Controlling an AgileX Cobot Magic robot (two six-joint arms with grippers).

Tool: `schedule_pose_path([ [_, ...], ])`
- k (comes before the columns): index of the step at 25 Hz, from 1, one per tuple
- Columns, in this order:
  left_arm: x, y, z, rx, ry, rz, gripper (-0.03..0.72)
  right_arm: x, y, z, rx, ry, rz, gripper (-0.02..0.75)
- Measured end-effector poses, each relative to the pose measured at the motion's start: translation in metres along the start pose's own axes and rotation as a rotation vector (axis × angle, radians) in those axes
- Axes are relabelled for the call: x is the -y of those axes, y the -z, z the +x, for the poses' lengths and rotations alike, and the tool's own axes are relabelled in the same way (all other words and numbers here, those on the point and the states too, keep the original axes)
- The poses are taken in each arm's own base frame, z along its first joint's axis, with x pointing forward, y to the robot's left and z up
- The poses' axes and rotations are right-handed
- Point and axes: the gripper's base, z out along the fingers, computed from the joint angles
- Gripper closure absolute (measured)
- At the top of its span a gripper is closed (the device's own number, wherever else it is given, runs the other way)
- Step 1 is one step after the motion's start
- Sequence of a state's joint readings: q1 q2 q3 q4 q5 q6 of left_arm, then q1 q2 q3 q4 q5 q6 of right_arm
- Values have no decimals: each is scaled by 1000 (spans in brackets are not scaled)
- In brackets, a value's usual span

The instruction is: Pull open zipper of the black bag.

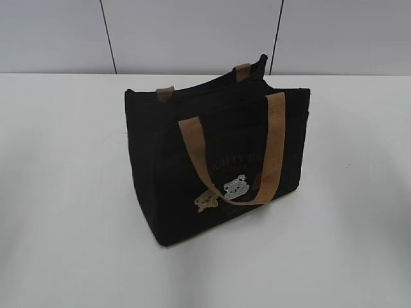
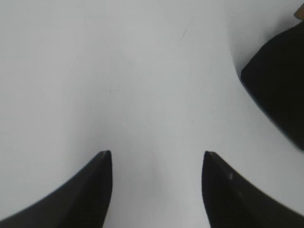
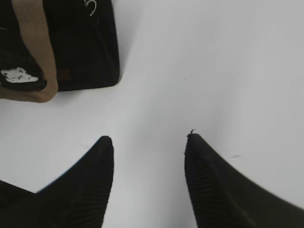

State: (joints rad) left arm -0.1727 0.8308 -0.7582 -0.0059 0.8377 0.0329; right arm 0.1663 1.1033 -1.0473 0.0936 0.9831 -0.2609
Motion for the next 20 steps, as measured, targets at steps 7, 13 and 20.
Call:
schedule_pose_path([
  [7, 1, 22, 44, 82, 20, -1, 246, -14, -5, 29, 55, 61, -80, 365],
  [13, 2, 29, 70, 109, 65, 2, 263, -23, -22, 68, -16, 67, -120, 365],
  [20, 3, 47, 84, 151, 92, 5, 263, -37, -8, 121, -66, 64, -153, 365],
])
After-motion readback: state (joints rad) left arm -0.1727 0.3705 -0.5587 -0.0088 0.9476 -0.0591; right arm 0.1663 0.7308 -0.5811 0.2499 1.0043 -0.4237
